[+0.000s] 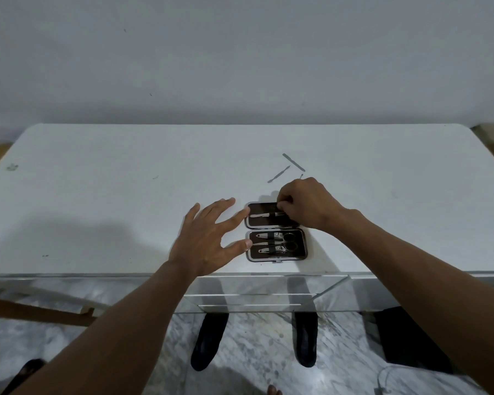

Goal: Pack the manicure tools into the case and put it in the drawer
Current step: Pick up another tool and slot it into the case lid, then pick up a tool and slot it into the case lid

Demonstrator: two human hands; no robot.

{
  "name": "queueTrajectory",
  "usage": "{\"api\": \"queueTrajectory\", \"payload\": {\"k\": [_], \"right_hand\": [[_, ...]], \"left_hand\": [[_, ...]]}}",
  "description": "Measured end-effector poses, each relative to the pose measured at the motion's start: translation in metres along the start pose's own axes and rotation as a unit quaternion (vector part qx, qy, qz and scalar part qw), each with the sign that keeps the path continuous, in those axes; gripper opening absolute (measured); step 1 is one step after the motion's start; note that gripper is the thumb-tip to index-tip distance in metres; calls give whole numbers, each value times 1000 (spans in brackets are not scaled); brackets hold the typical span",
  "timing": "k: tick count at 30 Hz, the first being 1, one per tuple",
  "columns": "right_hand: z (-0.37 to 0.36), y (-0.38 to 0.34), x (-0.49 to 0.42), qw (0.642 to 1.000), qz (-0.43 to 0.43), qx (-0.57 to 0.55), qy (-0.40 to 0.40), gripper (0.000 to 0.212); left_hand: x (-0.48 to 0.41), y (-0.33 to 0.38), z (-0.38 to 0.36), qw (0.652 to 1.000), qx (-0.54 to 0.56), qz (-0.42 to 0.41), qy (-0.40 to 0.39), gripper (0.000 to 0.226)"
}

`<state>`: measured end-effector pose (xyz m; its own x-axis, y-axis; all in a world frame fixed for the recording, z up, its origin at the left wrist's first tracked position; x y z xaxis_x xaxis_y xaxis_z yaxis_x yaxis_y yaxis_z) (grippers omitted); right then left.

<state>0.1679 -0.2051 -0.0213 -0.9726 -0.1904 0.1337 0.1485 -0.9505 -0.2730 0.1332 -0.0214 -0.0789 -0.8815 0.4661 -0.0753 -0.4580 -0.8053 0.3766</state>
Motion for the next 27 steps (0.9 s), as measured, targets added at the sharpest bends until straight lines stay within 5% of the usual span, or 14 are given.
{"api": "queueTrajectory", "payload": {"k": [9,18,22,27], "right_hand": [[22,56,-55,986,-148,2,78,17],[32,64,-95,978,-199,32,44,3],[37,61,-104,979,-198,49,18,35],[30,61,-106,977,-211,23,-38,34]], "left_hand": [[-1,1,0,1000,-1,-10,12,66],[-2,1,2,1000,9,-10,11,65],[-2,1,3,1000,10,-5,11,66],[-3,2,5,1000,12,-7,18,65]]}}
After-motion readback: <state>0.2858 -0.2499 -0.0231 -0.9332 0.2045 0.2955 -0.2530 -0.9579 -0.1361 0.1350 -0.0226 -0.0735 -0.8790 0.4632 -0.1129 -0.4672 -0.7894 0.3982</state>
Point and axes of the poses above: each hand's wrist, its own x-axis away from the middle knuckle, its own z-axis out of the back of the hand, y = z × x, the point moved 8 cm from there along -x, towards the middle knuckle, and after that the axes turned 7 degrees about x, right-handed, at the moved point
